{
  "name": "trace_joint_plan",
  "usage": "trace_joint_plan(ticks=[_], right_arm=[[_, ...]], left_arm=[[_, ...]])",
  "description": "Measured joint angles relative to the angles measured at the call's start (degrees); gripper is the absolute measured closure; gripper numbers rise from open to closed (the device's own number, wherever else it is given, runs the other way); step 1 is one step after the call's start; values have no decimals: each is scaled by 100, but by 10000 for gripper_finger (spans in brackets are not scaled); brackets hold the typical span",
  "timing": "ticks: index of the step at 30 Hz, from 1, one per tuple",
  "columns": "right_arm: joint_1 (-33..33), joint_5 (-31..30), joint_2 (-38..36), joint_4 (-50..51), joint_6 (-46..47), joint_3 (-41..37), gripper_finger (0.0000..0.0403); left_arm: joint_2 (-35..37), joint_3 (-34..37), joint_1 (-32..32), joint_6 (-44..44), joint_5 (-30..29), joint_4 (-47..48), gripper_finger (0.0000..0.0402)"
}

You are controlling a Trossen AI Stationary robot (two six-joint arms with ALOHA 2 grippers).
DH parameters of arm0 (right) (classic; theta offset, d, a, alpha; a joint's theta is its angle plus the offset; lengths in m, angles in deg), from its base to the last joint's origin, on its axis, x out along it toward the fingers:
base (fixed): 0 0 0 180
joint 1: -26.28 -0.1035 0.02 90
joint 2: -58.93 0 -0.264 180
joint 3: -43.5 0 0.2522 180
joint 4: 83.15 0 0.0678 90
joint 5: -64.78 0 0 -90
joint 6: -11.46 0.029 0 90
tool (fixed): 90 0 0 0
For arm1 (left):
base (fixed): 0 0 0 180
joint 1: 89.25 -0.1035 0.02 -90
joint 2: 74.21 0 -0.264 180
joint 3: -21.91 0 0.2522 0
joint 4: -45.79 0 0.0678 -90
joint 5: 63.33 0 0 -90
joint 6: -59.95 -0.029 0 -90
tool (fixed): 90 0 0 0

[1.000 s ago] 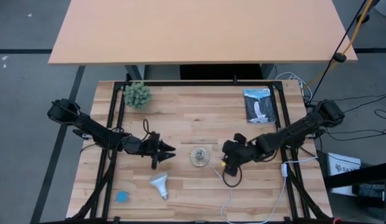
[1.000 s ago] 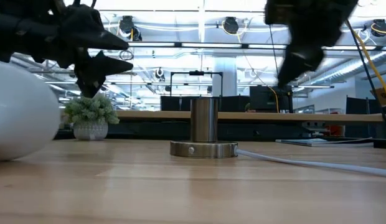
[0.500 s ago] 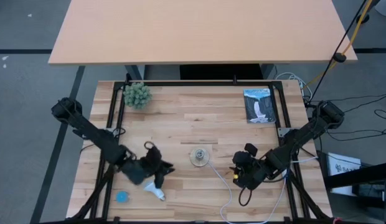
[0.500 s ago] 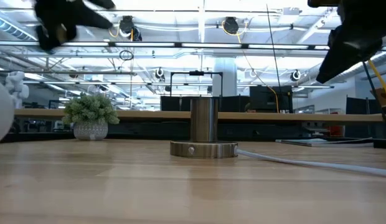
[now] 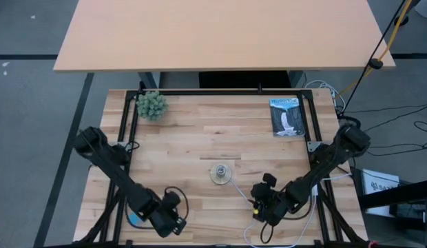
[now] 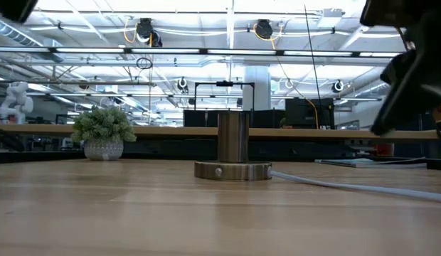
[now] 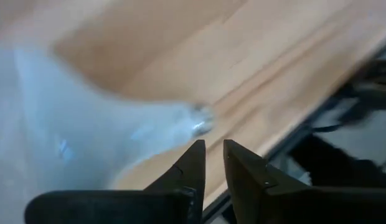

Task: Screw lightbulb
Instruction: Insert the white lightbulb into the desk lamp

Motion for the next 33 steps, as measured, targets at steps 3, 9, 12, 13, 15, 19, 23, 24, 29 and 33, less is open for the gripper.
trace_joint_plan(ticks=[3,9,12,13,15,19,23,24,29,33], right_arm=[[-30,158,267,-328,3,-4,227],[-33,291,607,-705,-18,-4,227],[-33,286,669,-753,-39,-4,227],[-33,286,675,-733,-67,-5,227],[-33,243,677,-751,-152,-7,227],[-33,48,677,-748,-206,-7,227],[-21,-111,677,-746,-466,-7,227],[-20,-156,677,-746,-486,-7,227],[18,-352,677,-739,-630,-7,227],[120,-356,677,-741,-727,-7,227]], left_arm=[[-230,-20,7,372,524,199,344],[-231,-13,-62,446,610,1255,345],[-246,11,-195,50,607,1947,345],[-243,10,-249,-102,578,2132,345],[-240,7,-353,-394,367,2473,345],[-235,9,-566,-1011,-534,2535,345],[-203,7,-719,-1659,-1787,2516,344],[-190,9,-738,-1782,-1958,2492,344],[-69,7,-653,-2031,-2031,2139,344],[140,5,-473,-1073,-2172,2037,344]])
